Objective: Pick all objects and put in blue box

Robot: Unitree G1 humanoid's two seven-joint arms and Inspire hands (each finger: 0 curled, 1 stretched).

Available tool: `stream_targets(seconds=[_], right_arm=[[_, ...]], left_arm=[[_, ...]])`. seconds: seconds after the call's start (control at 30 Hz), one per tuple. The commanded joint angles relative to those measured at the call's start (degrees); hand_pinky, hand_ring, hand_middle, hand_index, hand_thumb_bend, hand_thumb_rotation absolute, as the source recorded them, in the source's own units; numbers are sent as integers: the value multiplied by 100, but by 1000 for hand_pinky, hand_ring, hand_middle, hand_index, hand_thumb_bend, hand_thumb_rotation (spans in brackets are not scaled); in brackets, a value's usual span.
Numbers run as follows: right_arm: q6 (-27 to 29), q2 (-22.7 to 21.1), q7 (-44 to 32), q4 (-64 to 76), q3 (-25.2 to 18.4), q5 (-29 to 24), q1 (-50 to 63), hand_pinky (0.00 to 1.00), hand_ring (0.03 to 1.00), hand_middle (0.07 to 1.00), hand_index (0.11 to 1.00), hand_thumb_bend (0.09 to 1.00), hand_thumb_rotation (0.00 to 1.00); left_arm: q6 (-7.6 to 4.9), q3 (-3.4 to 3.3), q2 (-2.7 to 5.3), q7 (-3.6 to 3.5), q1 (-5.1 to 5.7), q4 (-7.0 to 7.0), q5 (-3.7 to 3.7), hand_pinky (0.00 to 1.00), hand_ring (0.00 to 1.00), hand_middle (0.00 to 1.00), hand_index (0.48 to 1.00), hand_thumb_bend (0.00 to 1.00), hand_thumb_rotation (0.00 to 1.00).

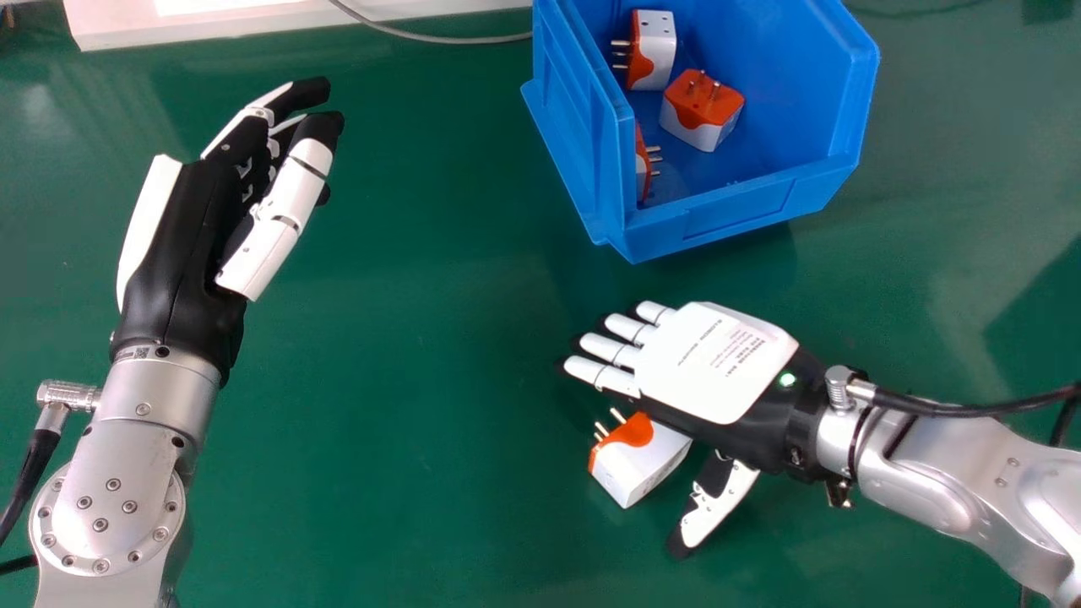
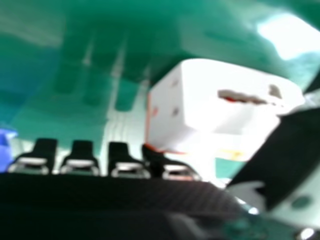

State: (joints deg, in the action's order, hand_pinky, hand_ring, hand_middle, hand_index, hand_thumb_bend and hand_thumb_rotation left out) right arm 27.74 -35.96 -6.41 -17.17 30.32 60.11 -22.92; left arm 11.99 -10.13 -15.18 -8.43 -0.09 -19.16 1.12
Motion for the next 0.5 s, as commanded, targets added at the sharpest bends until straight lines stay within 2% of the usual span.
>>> stream_targets(seconds=[0.0, 0.27, 0.47], right_arm=[[-194, 3, 38, -136, 39, 134, -149, 973, 1000, 1000, 968, 596, 449], [-54, -34, 165, -356, 170, 106, -262, 966, 1000, 1000, 954, 578, 437], [76, -116, 281, -418, 225, 79, -245, 937, 1000, 998, 938, 584, 409]], left_arm=[[3, -16, -39, 31, -80, -169, -9, 772, 844, 832, 845, 343, 757], [126, 20, -6, 61, -95, -265, 8, 768, 843, 832, 842, 334, 755], [117, 8, -22, 43, -131, -208, -10, 776, 850, 835, 846, 344, 757]])
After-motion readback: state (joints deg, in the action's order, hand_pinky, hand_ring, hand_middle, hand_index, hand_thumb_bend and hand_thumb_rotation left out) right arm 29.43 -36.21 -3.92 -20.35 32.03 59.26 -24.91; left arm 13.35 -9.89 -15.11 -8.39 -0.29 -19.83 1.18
